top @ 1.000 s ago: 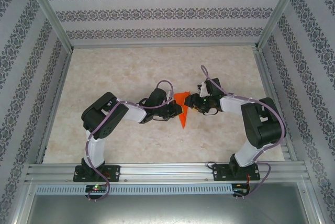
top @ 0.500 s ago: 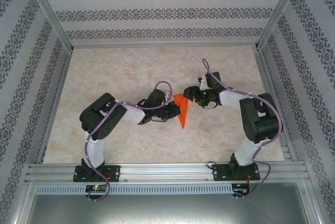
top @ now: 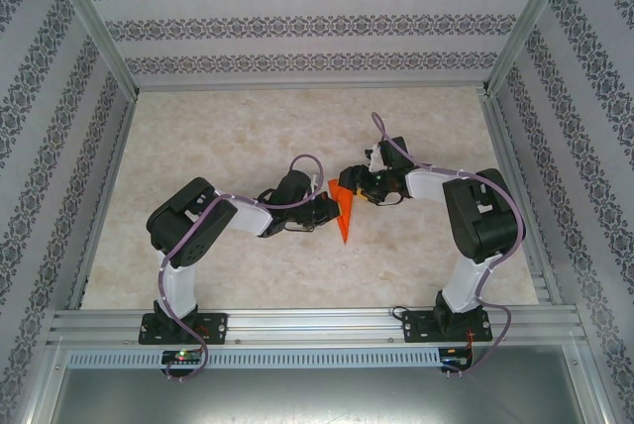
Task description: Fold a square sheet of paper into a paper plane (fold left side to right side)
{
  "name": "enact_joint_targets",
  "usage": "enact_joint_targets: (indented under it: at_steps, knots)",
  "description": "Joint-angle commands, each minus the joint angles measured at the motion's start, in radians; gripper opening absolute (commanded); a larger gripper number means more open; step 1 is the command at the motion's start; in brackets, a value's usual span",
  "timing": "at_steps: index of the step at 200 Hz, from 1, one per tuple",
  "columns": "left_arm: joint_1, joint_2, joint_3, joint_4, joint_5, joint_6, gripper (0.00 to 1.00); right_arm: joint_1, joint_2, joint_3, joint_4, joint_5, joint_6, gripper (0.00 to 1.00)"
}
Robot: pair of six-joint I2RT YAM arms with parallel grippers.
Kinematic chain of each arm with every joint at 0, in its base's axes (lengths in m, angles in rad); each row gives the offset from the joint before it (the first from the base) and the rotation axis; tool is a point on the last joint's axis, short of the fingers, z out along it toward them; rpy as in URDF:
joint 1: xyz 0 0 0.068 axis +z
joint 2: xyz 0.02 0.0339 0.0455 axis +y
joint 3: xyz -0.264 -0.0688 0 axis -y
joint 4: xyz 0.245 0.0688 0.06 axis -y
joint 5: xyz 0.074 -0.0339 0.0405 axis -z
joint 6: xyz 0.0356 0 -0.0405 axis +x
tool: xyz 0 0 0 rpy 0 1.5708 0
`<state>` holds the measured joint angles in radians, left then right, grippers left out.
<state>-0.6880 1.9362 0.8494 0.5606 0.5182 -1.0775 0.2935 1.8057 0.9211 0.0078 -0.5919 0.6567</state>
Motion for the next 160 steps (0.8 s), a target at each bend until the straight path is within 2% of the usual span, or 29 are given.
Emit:
enact_joint_targets:
  at_steps: [1,61,160]
  knots:
    - [-0.008,-0.038,-0.013,-0.021,-0.014,0.031,0.0,0.013,0.016,0.029,0.021,-0.017,0.009,0.66]
    - [-0.007,-0.038,-0.013,-0.035,-0.022,0.036,0.0,0.02,0.048,0.051,0.01,-0.016,0.005,0.65]
    - [0.005,-0.051,-0.023,-0.084,-0.051,0.054,0.0,0.05,0.109,0.115,-0.159,0.058,-0.078,0.65]
